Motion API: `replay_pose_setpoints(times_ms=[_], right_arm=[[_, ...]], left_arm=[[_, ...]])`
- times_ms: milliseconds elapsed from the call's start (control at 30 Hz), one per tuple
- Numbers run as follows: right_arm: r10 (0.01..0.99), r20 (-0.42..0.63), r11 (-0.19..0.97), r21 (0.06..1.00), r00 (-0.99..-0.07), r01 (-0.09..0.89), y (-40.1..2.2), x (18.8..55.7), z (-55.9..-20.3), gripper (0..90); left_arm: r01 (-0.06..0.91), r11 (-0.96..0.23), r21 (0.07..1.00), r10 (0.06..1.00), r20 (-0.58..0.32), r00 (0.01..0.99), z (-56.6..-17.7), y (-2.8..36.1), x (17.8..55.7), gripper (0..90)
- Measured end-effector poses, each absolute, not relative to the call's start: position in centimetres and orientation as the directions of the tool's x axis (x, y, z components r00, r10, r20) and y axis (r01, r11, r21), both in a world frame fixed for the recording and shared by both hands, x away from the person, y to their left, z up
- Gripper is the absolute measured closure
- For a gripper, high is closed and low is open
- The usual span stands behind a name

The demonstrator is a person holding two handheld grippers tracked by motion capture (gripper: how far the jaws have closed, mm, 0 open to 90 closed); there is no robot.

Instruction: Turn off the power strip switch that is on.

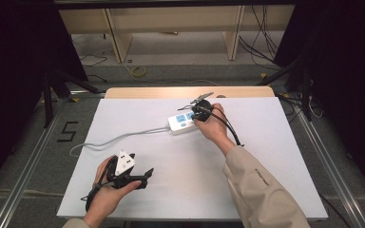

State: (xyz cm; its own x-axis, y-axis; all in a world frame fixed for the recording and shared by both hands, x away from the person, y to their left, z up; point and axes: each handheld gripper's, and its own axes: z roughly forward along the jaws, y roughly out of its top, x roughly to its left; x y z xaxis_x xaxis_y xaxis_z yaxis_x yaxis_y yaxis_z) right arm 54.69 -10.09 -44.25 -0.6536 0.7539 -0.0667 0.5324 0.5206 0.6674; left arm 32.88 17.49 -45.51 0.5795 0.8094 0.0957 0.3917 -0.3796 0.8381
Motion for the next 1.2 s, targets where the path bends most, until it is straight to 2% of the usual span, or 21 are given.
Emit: replay_pose_setpoints(times_ms=[1200], right_arm=[[0.763,-0.052,0.529,0.622,-0.644,0.577,-9.68,55.64,-45.13,90.0]], left_arm=[[0.386,-0.391,0.835,0.803,0.105,0.587,-45.51,17.34,32.9,17.7]])
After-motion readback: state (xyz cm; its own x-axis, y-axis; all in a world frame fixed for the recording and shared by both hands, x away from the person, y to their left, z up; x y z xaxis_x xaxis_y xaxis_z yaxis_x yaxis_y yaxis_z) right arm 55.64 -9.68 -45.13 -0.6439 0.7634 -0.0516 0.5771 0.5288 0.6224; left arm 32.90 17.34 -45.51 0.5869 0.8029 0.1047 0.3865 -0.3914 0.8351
